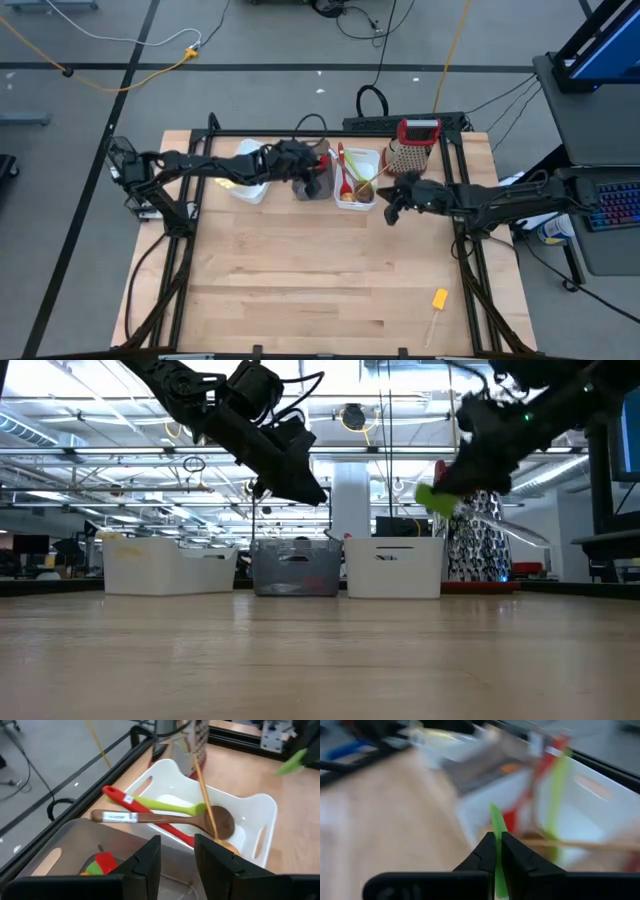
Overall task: Pick & Place Kitchen Items
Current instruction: Put the green spatula into the black bin
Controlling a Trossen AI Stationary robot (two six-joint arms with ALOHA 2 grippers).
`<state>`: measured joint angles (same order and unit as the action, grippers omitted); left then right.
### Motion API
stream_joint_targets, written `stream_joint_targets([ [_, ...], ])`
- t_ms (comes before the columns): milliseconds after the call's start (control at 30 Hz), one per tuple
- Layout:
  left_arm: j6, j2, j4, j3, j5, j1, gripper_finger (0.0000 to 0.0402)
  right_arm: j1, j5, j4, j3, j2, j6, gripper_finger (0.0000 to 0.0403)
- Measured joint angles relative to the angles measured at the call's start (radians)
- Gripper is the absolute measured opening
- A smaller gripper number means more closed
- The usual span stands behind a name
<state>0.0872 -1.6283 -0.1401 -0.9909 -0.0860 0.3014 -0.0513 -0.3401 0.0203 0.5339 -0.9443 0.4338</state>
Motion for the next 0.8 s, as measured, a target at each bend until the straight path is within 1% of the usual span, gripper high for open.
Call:
stream_joint_targets([
  [67,-0.026,0.000,-0.005,0.000,0.000,-0.014,0.0120,0.000,0.058,-0.068,0.000,-0.001,-0.019,0.0006],
  [133,-0.054,0.000,-0.024,0.000,0.028,-0.025,0.0120,0.000,0.085,-0.120,0.000,-0.001,-0.028,0.0006],
  [200,-0.084,0.000,-0.055,0.000,0.107,-0.035,0.0120,0.000,0.095,-0.173,-0.005,-0.001,-0.031,0.0006],
  [300,-0.126,0.000,-0.121,0.001,0.256,-0.050,0.0120,0.000,0.107,-0.251,-0.023,-0.005,-0.048,0.0006],
  [400,-0.170,0.000,-0.178,0.001,0.339,-0.071,0.0120,0.000,0.110,-0.365,-0.045,-0.027,-0.080,0.0007],
  [567,-0.242,0.000,-0.251,0.001,0.379,-0.105,0.0120,0.000,0.110,-0.556,-0.067,-0.105,-0.121,0.0008],
  [733,-0.243,0.000,-0.256,0.001,0.378,-0.122,0.0120,0.000,0.111,-0.707,-0.075,-0.196,-0.170,0.0008],
  [800,-0.243,0.000,-0.255,0.001,0.373,-0.122,0.0120,0.000,0.152,-0.776,-0.075,-0.228,-0.184,0.0008],
])
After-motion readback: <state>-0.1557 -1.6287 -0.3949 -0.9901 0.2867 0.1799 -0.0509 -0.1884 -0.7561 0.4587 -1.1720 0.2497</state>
